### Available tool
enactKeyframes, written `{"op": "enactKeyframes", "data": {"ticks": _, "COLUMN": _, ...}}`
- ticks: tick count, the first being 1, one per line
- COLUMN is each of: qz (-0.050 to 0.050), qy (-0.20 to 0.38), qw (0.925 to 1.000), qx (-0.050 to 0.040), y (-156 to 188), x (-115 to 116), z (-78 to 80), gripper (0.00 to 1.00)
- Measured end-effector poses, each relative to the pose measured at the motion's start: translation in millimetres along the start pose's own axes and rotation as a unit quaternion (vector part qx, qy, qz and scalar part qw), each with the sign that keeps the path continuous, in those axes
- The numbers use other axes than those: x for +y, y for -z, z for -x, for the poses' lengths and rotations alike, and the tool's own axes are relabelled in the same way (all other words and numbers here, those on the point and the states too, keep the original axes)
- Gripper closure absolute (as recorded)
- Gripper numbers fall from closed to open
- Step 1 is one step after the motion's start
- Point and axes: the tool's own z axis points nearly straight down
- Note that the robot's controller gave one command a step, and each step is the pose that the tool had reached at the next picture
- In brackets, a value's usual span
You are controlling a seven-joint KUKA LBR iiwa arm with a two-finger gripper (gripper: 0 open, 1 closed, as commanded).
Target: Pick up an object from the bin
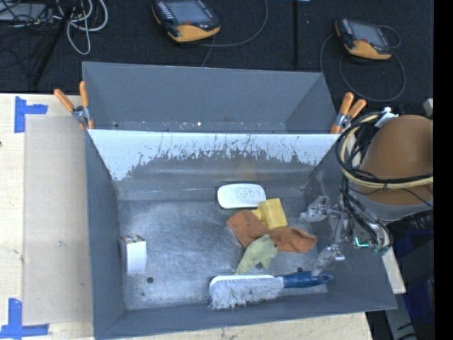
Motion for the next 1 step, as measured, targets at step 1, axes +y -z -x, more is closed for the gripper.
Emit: {"op": "enactKeyframes", "data": {"ticks": 1, "qz": -0.001, "qy": 0.002, "qw": 1.0000, "qx": -0.0038, "y": 3.9, "x": 0.3, "z": 1.8, "gripper": 0.00}}
